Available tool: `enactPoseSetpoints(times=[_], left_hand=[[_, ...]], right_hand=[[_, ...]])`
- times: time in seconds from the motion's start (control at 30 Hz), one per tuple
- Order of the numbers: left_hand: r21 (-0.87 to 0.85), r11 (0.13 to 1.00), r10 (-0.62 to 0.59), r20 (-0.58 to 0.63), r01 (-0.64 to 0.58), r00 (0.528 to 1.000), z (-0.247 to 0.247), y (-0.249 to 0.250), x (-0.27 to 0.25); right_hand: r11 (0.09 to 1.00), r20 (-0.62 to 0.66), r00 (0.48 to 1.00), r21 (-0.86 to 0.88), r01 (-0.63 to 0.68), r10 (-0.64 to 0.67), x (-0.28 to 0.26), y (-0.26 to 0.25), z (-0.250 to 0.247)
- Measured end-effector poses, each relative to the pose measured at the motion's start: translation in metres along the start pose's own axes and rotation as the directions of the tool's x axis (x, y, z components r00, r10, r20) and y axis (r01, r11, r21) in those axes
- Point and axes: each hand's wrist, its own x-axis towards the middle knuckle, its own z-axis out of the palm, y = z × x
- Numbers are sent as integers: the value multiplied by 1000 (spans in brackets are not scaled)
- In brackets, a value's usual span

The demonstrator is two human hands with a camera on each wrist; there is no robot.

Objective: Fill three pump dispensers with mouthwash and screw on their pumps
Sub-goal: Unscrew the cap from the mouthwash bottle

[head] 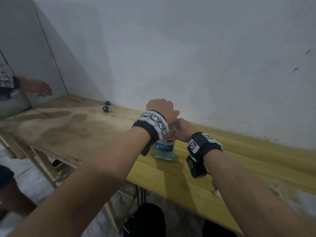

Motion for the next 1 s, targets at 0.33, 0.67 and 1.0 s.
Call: enactPoseSetpoints(times=[0.33, 0.67, 1.0], left_hand=[[-175, 984, 32, -58, -41, 998, 4, -30, -19], [-493, 821, 289, -76, -289, 954, -2, -38, -22], [-580, 791, 181, -78, -193, 980, 13, -42, -20]], right_hand=[[1000, 55, 998, 4, 30, -30, -8, -8, -6], [999, 22, 999, 24, 26, -26, -7, 1, -2], [964, 32, 999, 267, -6, -3, 2, 25, 15]])
